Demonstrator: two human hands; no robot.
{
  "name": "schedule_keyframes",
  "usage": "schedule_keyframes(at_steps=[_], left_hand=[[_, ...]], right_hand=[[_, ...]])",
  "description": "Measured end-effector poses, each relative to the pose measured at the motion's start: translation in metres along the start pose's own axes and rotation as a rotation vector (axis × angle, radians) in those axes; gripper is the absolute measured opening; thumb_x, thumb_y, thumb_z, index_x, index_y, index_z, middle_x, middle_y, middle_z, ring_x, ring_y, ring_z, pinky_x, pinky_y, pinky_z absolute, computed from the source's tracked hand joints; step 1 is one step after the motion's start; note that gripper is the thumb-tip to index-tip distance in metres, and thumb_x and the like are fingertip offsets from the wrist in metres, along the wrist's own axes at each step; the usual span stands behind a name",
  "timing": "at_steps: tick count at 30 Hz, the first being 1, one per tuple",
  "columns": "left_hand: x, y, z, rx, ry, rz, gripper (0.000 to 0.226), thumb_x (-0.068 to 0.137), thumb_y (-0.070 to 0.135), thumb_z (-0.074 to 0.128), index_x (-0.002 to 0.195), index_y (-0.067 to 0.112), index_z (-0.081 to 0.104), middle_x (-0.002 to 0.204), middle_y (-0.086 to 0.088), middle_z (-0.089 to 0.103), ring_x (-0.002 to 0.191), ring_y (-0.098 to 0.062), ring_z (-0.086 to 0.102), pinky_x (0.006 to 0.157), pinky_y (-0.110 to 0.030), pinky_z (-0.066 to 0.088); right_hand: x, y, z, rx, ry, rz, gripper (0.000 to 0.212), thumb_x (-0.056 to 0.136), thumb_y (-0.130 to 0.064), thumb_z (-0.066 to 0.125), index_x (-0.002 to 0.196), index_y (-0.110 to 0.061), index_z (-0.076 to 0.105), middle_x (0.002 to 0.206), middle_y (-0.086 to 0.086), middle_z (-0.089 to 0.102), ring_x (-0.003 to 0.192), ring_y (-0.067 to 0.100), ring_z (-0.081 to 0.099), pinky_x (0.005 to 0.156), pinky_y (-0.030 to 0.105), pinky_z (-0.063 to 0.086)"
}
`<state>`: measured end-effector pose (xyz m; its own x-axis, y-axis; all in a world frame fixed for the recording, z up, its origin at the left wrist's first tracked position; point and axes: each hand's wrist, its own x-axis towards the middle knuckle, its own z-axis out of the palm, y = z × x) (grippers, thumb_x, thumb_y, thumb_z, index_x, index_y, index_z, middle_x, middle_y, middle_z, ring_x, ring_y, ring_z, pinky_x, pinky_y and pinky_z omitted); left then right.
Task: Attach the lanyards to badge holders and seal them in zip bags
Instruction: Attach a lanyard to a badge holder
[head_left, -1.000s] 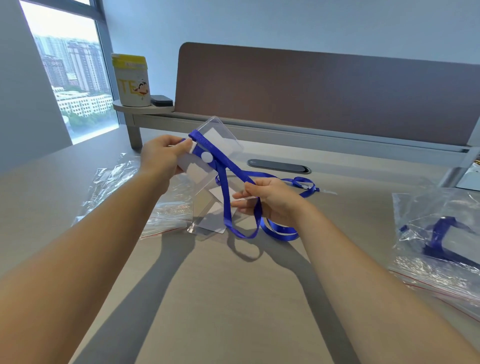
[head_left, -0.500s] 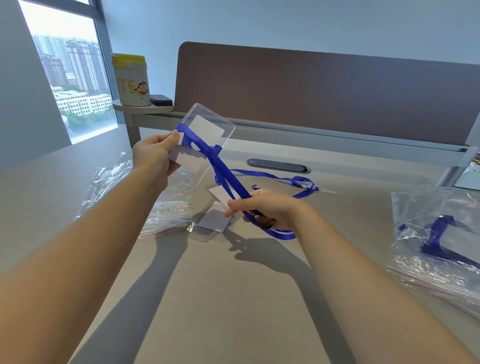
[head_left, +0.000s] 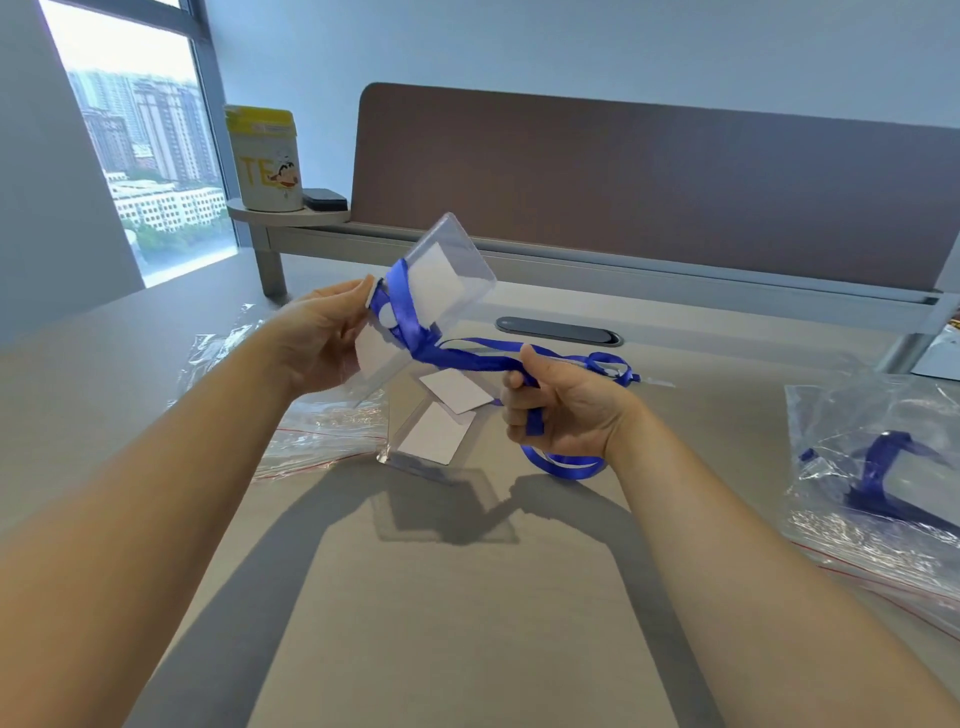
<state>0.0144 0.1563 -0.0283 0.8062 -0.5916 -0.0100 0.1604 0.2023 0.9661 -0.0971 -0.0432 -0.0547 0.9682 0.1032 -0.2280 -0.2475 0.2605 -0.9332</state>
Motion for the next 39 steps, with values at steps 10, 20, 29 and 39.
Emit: schedule_keyframes(at_steps=[10,20,29,39], left_hand=[[0.002,-0.003,0.011,0.554,-0.487,-0.295,0.044,0.025,0.037,0.092,0.059,0.018,0.074,0.066,-0.001,0.071,0.059,-0.014,0.067,0.049,-0.021,0.055],[-0.003,-0.001,0.033,0.986,-0.272,-0.387,0.017,0.087,0.011,0.055,0.071,0.015,0.060,0.070,-0.002,0.060,0.065,-0.015,0.054,0.049,-0.019,0.049],[-0.001,-0.008,0.036,1.060,-0.133,-0.328,0.013,0.083,0.018,0.063,0.071,0.015,0.059,0.073,-0.003,0.060,0.065,-0.015,0.057,0.047,-0.019,0.049],[0.000,-0.008,0.035,0.610,0.253,-0.080,0.028,0.082,0.017,0.066,0.059,0.006,0.054,0.047,-0.003,0.057,0.043,-0.013,0.054,0.031,-0.009,0.040]], right_hand=[[0.008,-0.006,0.009,-0.725,0.155,0.075,0.019,0.084,-0.013,0.059,0.099,-0.003,0.067,0.099,0.007,0.060,0.104,0.022,0.048,0.100,0.039,0.032],[0.008,-0.008,0.014,-0.872,0.215,0.056,0.013,0.088,-0.010,0.055,0.088,-0.003,0.066,0.069,0.004,0.056,0.058,0.009,0.043,0.054,0.018,0.038],[0.010,-0.021,0.032,-1.198,0.430,-0.218,0.015,0.082,-0.016,0.065,0.071,-0.006,0.061,0.069,0.005,0.058,0.058,0.013,0.052,0.059,0.026,0.049],[0.020,0.000,0.057,-1.232,0.562,-0.651,0.020,0.087,-0.011,0.056,0.096,0.000,0.070,0.099,0.016,0.067,0.091,0.026,0.059,0.079,0.030,0.043]])
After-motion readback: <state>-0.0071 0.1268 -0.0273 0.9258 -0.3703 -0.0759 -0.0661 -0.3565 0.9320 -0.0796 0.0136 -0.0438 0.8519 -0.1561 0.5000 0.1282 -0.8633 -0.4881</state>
